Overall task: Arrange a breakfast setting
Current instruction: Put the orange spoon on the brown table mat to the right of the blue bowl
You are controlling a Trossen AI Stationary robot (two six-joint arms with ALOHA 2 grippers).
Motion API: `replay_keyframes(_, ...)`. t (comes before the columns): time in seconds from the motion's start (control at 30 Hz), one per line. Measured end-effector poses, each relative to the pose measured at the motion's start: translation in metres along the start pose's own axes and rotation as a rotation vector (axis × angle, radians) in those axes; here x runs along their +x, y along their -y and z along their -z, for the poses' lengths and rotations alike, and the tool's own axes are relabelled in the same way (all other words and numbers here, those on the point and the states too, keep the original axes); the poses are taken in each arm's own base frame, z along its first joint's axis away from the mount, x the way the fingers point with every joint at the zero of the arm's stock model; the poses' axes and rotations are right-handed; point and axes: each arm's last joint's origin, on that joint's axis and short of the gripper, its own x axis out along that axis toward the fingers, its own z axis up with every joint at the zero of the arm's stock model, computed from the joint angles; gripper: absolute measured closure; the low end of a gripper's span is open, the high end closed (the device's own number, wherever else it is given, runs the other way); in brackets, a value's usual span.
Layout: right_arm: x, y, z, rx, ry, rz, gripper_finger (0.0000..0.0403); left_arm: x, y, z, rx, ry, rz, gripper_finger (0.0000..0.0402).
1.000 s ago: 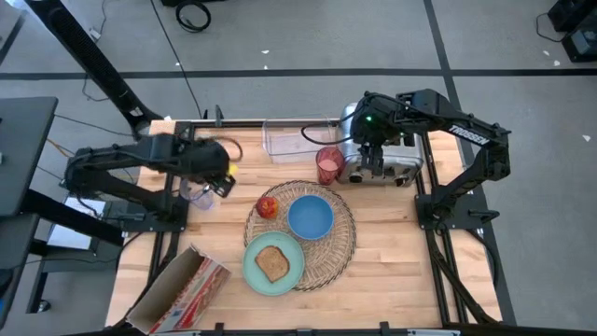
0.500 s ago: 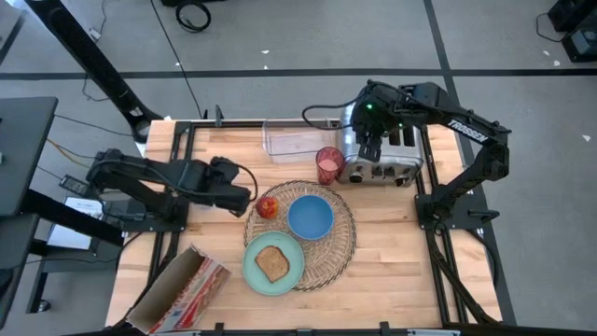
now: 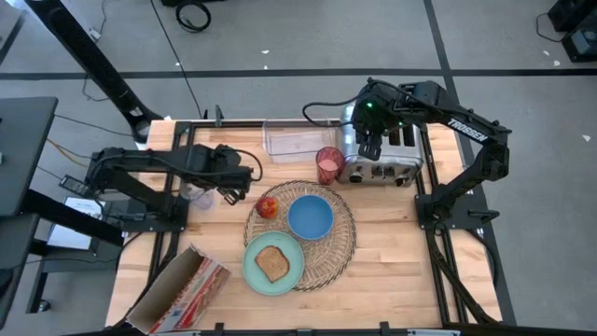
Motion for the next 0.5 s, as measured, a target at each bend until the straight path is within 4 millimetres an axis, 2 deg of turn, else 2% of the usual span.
replay_keyframes(0.17, 0.0, 0.0, 0.001, 0.038, -0.01, -0.001, 0.0192, 0.005, -0.011, 0.013, 0.041, -0.038, 0.024, 0.0215)
replay_keyframes(0.3, 0.0, 0.0, 0.001, 0.047, -0.007, -0.001, 0.0192, 0.009, -0.017, 0.022, -0.011, -0.074, 0.039, 0.0215)
replay_keyframes(0.5, 0.0, 0.0, -0.001, 0.051, 0.014, 0.001, 0.0192, 0.017, -0.016, 0.028, -0.023, -0.096, 0.014, 0.0215)
